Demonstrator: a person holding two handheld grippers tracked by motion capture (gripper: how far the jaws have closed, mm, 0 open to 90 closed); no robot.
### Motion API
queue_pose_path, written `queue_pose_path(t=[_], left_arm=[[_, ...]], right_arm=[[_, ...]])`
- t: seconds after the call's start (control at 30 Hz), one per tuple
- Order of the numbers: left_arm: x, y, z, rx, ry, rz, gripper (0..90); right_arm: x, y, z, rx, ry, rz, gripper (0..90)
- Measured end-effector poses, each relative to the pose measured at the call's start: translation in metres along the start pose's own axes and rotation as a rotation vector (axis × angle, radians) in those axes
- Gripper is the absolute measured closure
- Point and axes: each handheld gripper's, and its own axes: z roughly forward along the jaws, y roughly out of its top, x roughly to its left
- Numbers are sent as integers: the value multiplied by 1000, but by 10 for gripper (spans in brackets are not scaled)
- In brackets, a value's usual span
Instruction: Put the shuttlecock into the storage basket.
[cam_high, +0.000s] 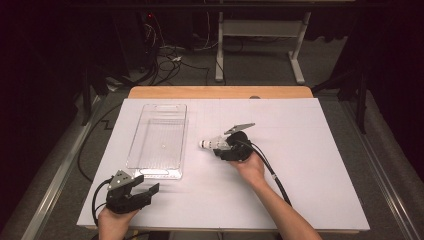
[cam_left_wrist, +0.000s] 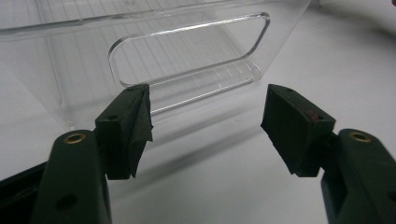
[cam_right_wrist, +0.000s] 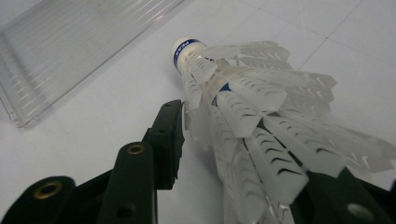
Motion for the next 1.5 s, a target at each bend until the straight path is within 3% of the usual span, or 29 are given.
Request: queue_pose_path(t=[0.43,0.67,1.5], left_arm=[[0,0,0,-1,0,1,337],[0,0,0,-1,1,1,337],[1,0,-1,-3,3,1,338]], right_arm=[[0,1,-3,16,7,16,798],[1,0,-3,33,4,-1,873],[3,4,-14,4,16,-14,881]])
